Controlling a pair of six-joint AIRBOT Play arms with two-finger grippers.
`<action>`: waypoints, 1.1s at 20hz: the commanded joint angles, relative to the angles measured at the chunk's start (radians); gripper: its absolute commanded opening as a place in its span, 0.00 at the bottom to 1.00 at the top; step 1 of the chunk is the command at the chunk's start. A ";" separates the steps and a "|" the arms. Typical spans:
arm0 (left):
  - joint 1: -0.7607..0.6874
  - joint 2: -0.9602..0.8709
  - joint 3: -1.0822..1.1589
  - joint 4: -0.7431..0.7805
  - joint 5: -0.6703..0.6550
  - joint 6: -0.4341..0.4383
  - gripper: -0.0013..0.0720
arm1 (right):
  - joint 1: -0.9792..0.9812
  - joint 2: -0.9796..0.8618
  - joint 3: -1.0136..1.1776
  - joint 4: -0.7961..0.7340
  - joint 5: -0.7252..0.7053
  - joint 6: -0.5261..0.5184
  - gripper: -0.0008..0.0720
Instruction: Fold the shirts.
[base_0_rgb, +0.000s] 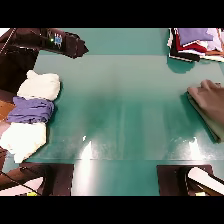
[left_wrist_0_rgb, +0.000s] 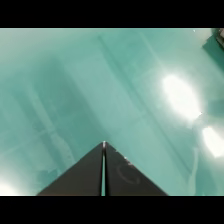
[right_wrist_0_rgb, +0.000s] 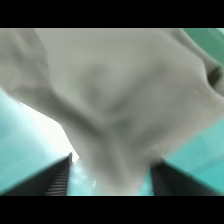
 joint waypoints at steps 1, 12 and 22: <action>0.000 0.000 0.000 0.001 -0.014 0.005 0.06 | 0.000 0.022 -0.070 -0.087 0.035 0.020 0.81; 0.000 0.001 0.000 -0.008 0.010 0.005 0.06 | 0.259 0.023 -0.074 0.336 0.001 0.019 0.80; 0.000 0.001 0.000 -0.008 0.043 0.005 0.06 | 0.621 0.023 -0.074 0.331 -0.019 -0.003 0.04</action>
